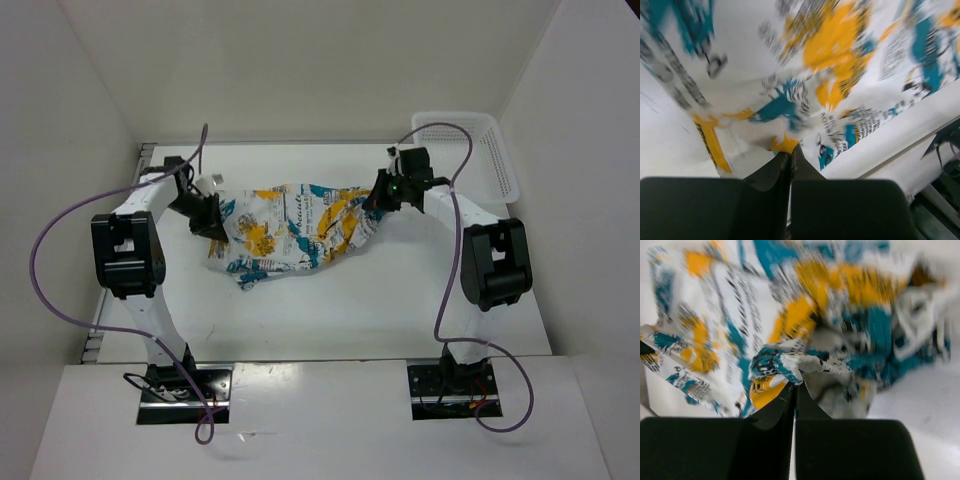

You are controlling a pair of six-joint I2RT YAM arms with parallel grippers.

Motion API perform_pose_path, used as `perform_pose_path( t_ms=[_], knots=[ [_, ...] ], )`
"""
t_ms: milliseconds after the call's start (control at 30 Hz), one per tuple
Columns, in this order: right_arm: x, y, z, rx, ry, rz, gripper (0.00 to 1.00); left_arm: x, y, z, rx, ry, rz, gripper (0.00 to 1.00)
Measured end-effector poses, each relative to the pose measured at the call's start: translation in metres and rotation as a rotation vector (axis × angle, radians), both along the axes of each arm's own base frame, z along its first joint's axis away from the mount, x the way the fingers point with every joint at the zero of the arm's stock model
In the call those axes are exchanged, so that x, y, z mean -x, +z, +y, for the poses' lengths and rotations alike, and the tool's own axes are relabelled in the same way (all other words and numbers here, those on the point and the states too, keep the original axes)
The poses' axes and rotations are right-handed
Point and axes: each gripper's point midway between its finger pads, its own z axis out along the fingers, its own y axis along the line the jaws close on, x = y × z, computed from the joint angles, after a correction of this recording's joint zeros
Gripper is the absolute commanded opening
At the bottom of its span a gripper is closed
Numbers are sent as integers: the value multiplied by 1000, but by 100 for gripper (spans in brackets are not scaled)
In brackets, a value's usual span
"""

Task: Fold and stack the shorts
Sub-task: Fold the shorts

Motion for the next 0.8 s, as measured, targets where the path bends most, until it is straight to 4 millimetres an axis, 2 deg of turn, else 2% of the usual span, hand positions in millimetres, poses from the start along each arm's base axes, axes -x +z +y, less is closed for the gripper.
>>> perform_pose_path(
  t_ms=[67, 133, 233, 267, 333, 400, 467, 500, 567, 667, 733, 800],
  knots=[
    [-22, 19, 5, -10, 5, -38, 0, -29, 28, 1, 7, -1, -100, 0],
    [-57, 56, 13, -31, 7, -134, 0, -65, 67, 2, 14, -7, -252, 0],
    [-111, 133, 24, -68, 9, -330, 0, -114, 134, 4, 31, -24, -521, 0],
    [-125, 167, 26, -85, 7, -423, 0, -130, 163, 5, 36, -33, -635, 0],
    [-132, 204, 24, -85, -5, -518, 0, -136, 197, 3, 58, -56, -756, 0],
    [-132, 216, 18, -65, -28, -569, 0, -131, 215, -1, 87, -78, -821, 0],
    [-123, 200, 12, -38, -43, -551, 0, -115, 213, -7, 113, -93, -832, 0],
    [-116, 181, 9, -22, -48, -517, 0, -105, 202, -10, 126, -93, -805, 0],
    [-105, 135, 3, 15, -56, -425, 0, -83, 165, -14, 146, -84, -717, 0],
    [-83, 55, -9, 85, -76, -249, 0, -43, 94, -23, 174, -62, -496, 0],
    [-71, 22, -16, 116, -85, -162, 0, -18, 64, -26, 177, -48, -370, 0],
    [-64, 6, -22, 133, -94, -118, 0, -6, 53, -26, 170, -39, -307, 0]
  ],
)
